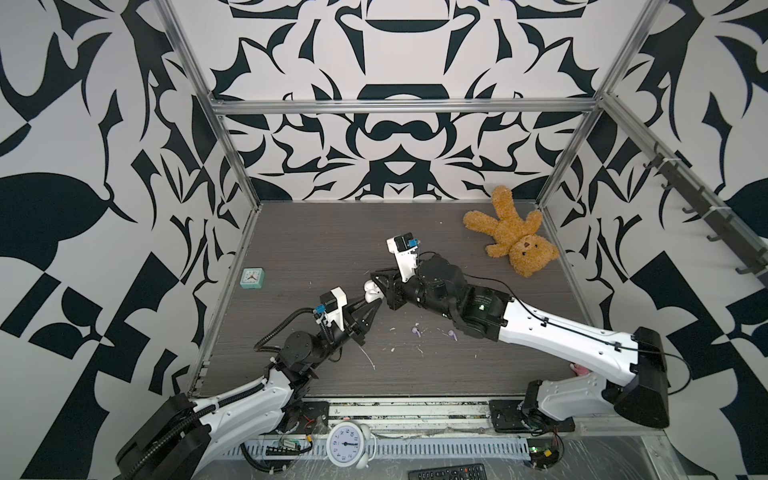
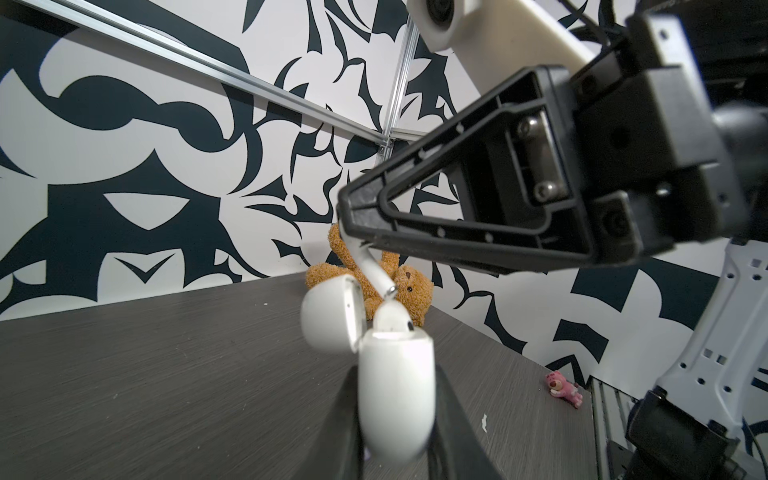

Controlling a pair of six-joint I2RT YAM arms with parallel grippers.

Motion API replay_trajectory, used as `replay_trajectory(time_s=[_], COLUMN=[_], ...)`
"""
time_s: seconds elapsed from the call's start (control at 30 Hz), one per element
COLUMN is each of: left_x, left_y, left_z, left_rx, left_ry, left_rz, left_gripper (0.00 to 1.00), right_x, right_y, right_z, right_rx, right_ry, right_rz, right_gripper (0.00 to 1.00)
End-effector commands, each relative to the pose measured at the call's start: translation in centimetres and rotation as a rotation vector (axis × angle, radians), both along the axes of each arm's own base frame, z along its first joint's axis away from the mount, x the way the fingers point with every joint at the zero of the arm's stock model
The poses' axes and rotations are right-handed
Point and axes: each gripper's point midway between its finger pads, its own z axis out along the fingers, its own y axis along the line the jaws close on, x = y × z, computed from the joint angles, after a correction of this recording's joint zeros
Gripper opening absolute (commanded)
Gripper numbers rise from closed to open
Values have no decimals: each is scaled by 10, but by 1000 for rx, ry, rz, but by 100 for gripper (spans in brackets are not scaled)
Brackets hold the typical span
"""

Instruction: Insert the wireless bluetooth earbuds into the charging case

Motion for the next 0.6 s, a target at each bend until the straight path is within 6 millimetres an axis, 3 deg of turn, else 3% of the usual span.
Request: replay_trajectory(time_s=[0.0,0.57], left_x=[-5,-2], left_y=[2,9], left_z=[13,19], left_rx=[-50,-98], left_ry=[-24,-15], left_rz=[-18,15], left_gripper=[0,0], right_x=[-1,-9], right_y=[5,4], right_z=[7,0], right_rx=[34,35], right_ry=[-25,-21], right_rz=[3,4], right_gripper=[19,18])
